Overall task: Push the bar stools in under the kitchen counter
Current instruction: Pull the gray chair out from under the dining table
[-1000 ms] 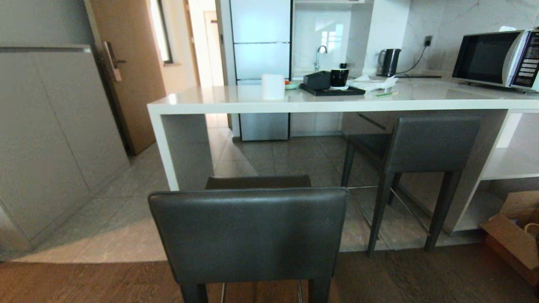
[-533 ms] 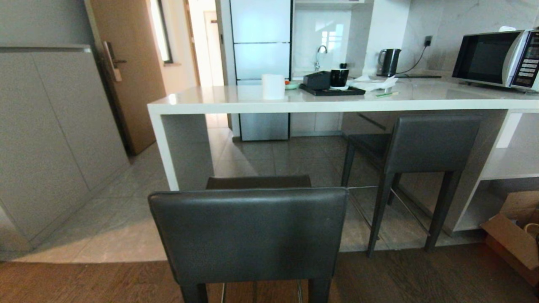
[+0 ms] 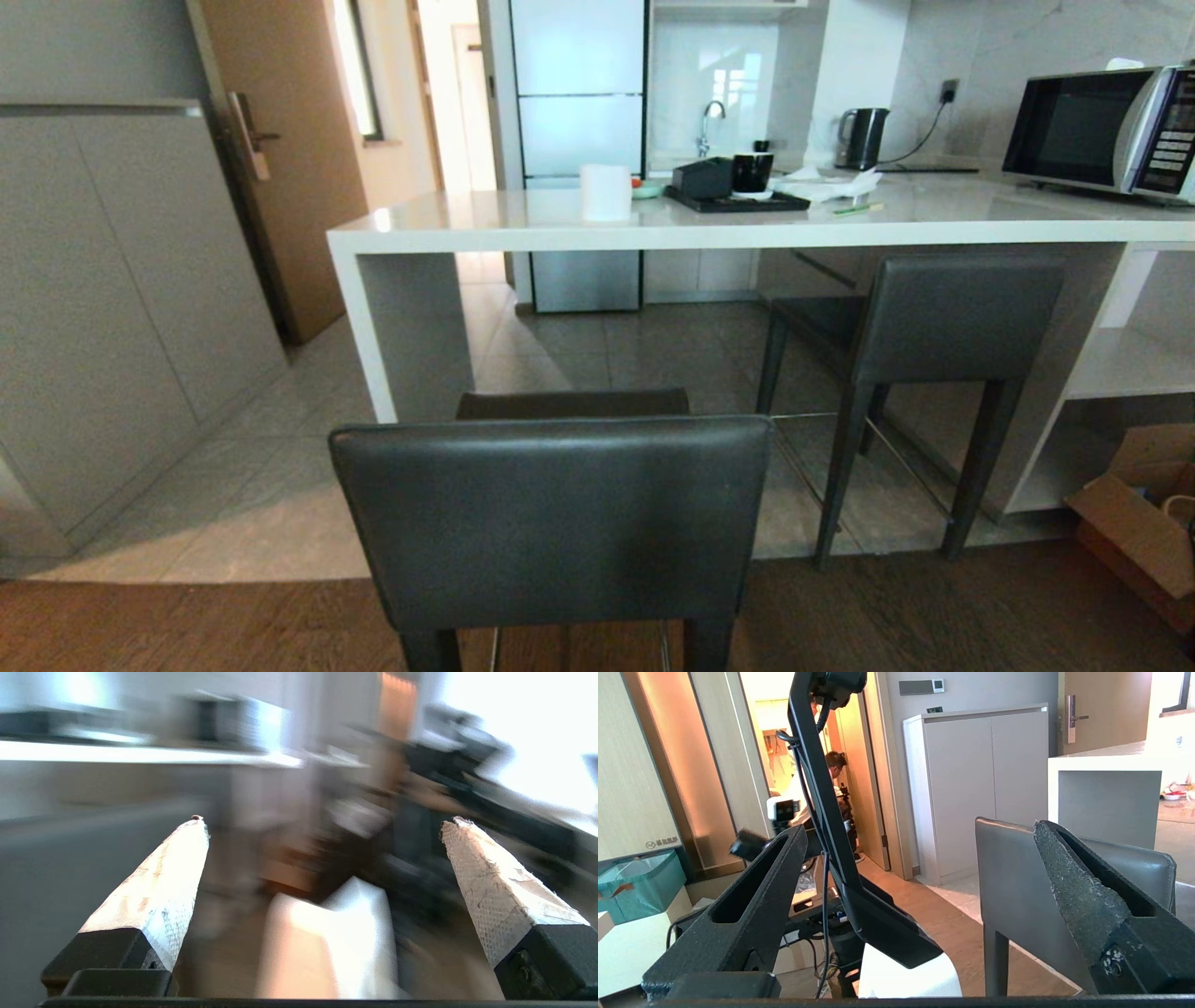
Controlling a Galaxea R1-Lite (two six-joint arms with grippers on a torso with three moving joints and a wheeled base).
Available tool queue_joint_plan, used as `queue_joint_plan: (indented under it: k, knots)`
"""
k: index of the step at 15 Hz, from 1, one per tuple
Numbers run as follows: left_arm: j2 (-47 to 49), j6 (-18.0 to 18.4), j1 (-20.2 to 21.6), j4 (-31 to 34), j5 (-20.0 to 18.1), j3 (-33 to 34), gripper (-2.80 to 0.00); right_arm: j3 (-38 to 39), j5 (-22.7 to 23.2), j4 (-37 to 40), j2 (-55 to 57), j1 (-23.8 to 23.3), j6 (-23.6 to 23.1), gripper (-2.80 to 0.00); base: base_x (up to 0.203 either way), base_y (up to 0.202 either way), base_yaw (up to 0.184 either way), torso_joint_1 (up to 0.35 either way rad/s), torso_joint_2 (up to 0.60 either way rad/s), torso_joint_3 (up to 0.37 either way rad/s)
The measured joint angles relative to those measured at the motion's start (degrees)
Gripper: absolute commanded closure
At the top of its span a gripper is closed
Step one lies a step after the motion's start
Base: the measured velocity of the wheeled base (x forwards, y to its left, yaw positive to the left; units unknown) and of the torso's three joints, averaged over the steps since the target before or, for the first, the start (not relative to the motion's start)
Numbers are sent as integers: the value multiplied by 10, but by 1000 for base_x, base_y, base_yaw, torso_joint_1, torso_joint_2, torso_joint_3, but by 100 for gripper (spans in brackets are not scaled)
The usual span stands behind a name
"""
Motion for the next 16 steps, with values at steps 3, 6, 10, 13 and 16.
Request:
queue_joint_plan:
  k: [3, 6, 10, 13, 16]
  knots:
    - [0, 179, 0, 199, 180, -33, -280, 2, -1, 0, 0, 0, -1, -280, 0, 0, 0, 0, 0, 0]
    - [0, 288, -1, 296, 325, -32, -280, 3, -2, 0, 0, 0, -1, -280, 0, 0, 0, 0, 0, 0]
    - [0, 375, -1, 330, 426, 11, -280, 4, -3, -1, 0, 0, -2, -280, 0, 0, 0, 0, 0, 0]
    - [0, 394, -1, 309, 461, 46, -280, 7, -7, 0, 0, 0, -3, -280, 0, 0, 0, 0, 0, 0]
    - [0, 394, 0, 300, 463, 59, -280, 11, -10, 5, 0, -7, -3, -280, 0, 0, 0, 0, 0, 0]
